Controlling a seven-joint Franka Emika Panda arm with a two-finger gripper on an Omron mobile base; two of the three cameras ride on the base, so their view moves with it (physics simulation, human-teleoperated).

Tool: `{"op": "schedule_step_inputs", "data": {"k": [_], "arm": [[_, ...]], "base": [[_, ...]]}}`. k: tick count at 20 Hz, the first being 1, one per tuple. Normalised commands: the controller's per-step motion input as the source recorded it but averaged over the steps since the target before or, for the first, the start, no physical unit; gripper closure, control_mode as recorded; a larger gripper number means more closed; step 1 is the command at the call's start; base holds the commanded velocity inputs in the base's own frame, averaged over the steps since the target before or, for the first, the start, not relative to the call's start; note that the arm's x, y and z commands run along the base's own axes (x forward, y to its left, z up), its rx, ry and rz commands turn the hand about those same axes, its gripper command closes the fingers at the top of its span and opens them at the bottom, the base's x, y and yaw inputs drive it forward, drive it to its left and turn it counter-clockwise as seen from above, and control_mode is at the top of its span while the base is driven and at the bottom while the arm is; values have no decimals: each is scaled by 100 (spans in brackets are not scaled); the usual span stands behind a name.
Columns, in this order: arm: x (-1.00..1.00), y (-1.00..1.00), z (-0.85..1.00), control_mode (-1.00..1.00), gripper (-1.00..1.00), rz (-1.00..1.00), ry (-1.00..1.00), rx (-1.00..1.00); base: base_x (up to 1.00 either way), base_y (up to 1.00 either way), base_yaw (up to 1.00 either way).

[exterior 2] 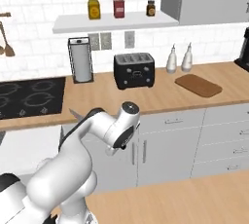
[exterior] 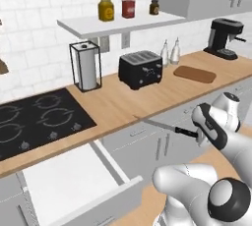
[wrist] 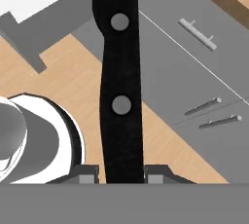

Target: Pick up the knife from the drawer and place it on the cutting board. Then place the meat from the plate to the cutting board.

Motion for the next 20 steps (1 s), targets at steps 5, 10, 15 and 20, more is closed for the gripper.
{"op": "schedule_step_inputs", "data": {"k": [5, 10, 15, 20], "arm": [[0, 0, 0, 100, 100, 0, 0, 0], [0, 0, 0, 100, 100, 0, 0, 0], [0, 0, 0, 100, 100, 0, 0, 0], [0, 0, 0, 100, 100, 0, 0, 0]], "base": [[85, -100, 1], [82, -100, 5], [93, -87, 5], [100, -60, 4]]}}
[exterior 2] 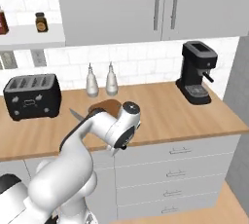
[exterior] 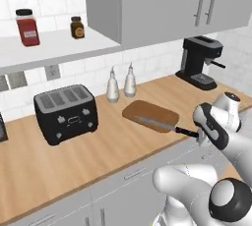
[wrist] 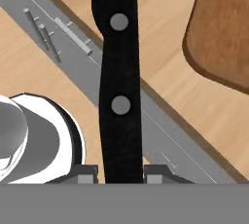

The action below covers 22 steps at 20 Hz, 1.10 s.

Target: Pick up the knife from the drawer and place it on the cutting board. Then place the meat from the plate to the cutting board.

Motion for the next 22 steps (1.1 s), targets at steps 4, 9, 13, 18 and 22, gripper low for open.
{"op": "schedule_step_inputs", "data": {"k": [4, 9, 13, 18, 22], "arm": [[0, 0, 0, 100, 100, 0, 0, 0], [43, 7, -13, -100, 100, 0, 1, -1], [58, 7, -24, -100, 100, 0, 3, -1], [69, 3, -4, -100, 100, -1, 0, 0], [39, 11, -2, -100, 100, -1, 0, 0]], "base": [[99, -28, 4], [33, 0, 1], [0, 0, 0], [0, 0, 0], [0, 0, 0]]}}
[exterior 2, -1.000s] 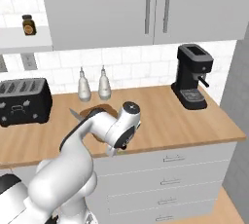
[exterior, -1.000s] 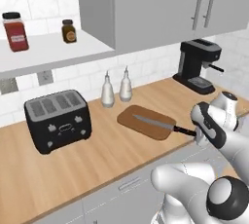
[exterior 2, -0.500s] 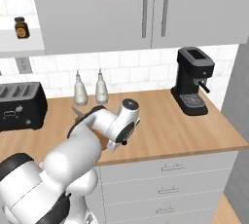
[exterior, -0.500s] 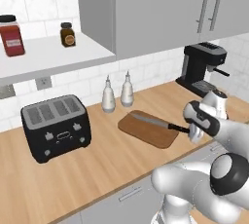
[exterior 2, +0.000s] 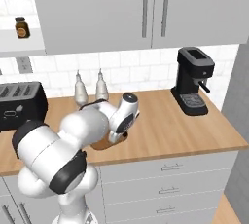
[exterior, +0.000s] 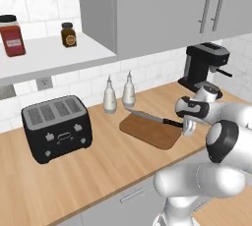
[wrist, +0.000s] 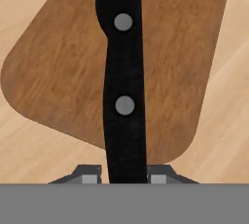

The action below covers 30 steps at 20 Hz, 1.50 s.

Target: Pick up the knife from the drawer and place it on the cutting board. Then place the meat from the plate to the cutting board.

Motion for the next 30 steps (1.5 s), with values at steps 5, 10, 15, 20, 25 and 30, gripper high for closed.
{"op": "schedule_step_inputs", "data": {"k": [5, 10, 15, 20, 25, 30], "arm": [[31, 19, -15, -100, 100, 0, 0, 0], [29, 18, -24, -100, 100, 0, 0, 0], [38, 0, -34, -100, 100, 0, 0, 0], [39, 0, -34, -100, 100, 0, 0, 0], [27, -10, -19, -100, -100, 0, 0, 0], [-42, -3, 6, -100, -100, 0, -12, 0]], "base": [[0, 0, 0], [0, 0, 0], [0, 0, 0], [0, 0, 0], [0, 0, 0], [0, 0, 0]]}}
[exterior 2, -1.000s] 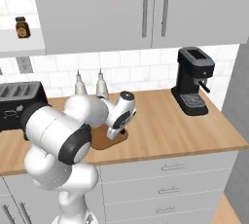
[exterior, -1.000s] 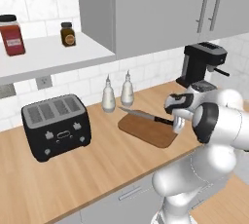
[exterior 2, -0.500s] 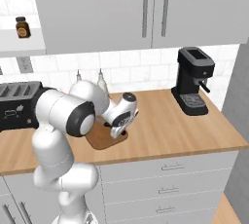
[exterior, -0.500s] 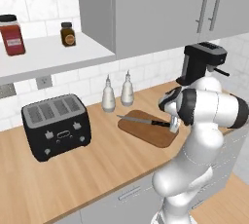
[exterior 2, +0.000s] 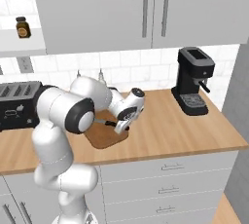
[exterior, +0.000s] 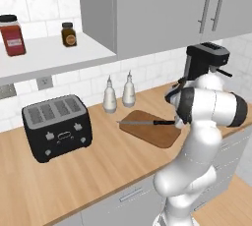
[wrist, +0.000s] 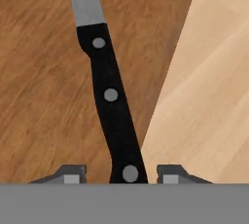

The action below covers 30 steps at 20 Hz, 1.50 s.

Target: Pick up the knife from the drawer and place it on the cutting board. Then place the meat from the plate to the cutting board.

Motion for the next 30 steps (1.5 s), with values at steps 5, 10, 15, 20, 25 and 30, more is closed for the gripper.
{"op": "schedule_step_inputs", "data": {"k": [5, 10, 15, 20, 25, 30], "arm": [[-68, 0, 27, -100, -100, 0, -16, 0], [-73, 0, 71, -100, -100, 0, -12, 0], [-36, 17, 86, -100, -100, -1, -4, 0], [-16, 47, 63, -100, -100, -6, 0, 2], [-70, 0, 27, -100, -100, -23, 0, 9], [-35, 7, 29, -100, -100, -27, -1, 10]], "base": [[0, 0, 0], [0, 0, 0], [0, 0, 0], [0, 0, 0], [0, 0, 0], [0, 0, 0]]}}
